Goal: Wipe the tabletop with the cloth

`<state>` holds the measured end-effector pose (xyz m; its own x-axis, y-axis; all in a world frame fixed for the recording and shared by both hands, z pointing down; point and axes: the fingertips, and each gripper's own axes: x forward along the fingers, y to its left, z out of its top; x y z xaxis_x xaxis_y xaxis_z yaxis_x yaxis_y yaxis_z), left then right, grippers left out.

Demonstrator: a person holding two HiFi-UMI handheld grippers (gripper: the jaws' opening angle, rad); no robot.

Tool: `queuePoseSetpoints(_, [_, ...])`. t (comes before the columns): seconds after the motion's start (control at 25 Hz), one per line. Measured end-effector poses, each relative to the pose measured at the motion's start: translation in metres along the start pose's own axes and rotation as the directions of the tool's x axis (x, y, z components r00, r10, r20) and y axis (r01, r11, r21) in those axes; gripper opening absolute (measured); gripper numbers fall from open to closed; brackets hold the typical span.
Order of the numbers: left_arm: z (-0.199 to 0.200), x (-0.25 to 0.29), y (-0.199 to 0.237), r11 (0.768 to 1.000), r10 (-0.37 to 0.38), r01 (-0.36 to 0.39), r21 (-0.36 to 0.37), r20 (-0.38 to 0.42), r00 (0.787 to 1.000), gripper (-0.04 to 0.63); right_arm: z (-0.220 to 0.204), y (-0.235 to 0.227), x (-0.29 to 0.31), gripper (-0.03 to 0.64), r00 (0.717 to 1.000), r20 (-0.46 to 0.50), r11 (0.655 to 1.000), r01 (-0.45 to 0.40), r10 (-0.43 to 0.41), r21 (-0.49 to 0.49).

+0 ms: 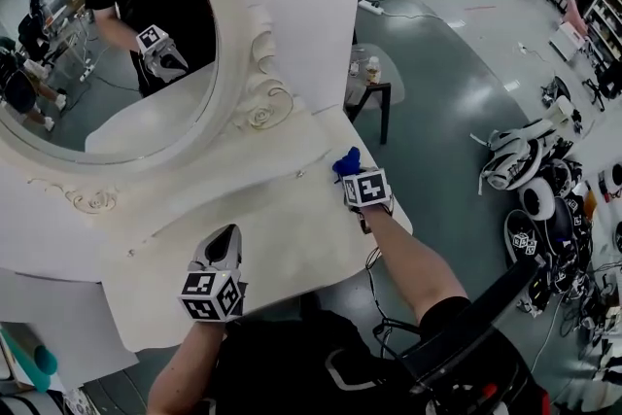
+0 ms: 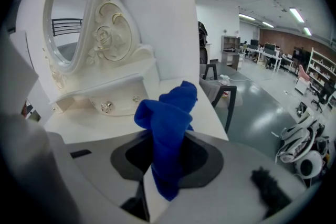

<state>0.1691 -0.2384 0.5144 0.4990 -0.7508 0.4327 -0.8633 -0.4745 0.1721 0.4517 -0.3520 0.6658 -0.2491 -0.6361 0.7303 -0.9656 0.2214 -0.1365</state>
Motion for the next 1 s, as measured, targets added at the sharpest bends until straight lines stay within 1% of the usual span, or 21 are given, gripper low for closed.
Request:
queuePoseSetpoints(0.24, [-0.002, 0.0, 0.002, 1.0, 0.001, -0.001, -0.001, -0.009, 1.0, 0.009, 0.001, -0.041, -0.008, 0.12, 0.997, 0.006, 0.997, 0.071, -0.072, 0.023])
queuePoseSetpoints(0.48, [-0.006, -0.007, 0.007, 1.0, 0.018, -0.018, -0.003, -0.012, 1.0, 0.009, 0.001, -0.068, -0.011, 0.12, 0.992, 0.0, 0.991, 0.126, -0.126, 0.032])
queuePoseSetpoints(0.64, [-0.003, -0.02, 0.014, 1.0, 0.018, -0.018, 0.003, -0.01, 1.0, 0.009, 0.0, -0.084, -0.022, 0.12, 0.98, 0.017, 0.978, 0.195, -0.196, 0.077])
queuePoseSetpoints(0.72, [-0.005, -0.035, 0.022, 0.999, 0.032, -0.032, -0.014, -0.001, 0.999, 0.009, 0.002, -0.078, -0.026, 0.12, 0.976, 0.024, 0.974, 0.212, -0.215, 0.081])
queuePoseSetpoints(0.84, [-0.006, -0.049, 0.032, 0.998, 0.046, -0.045, -0.036, 0.025, 0.999, 0.009, 0.007, -0.06, -0.036, 0.12, 0.975, 0.049, 0.975, 0.216, -0.219, 0.053])
queuePoseSetpoints(0.92, [-0.006, -0.058, 0.038, 0.998, 0.045, -0.044, -0.035, 0.042, 0.998, 0.009, 0.012, -0.043, -0.047, 0.12, 0.974, 0.076, 0.976, 0.213, -0.215, 0.035])
queuePoseSetpoints(1.0, [-0.01, -0.072, 0.046, 0.998, 0.048, -0.045, -0.045, 0.053, 0.997, 0.009, 0.014, -0.015, -0.058, 0.12, 0.975, 0.102, 0.98, 0.196, -0.197, 0.019])
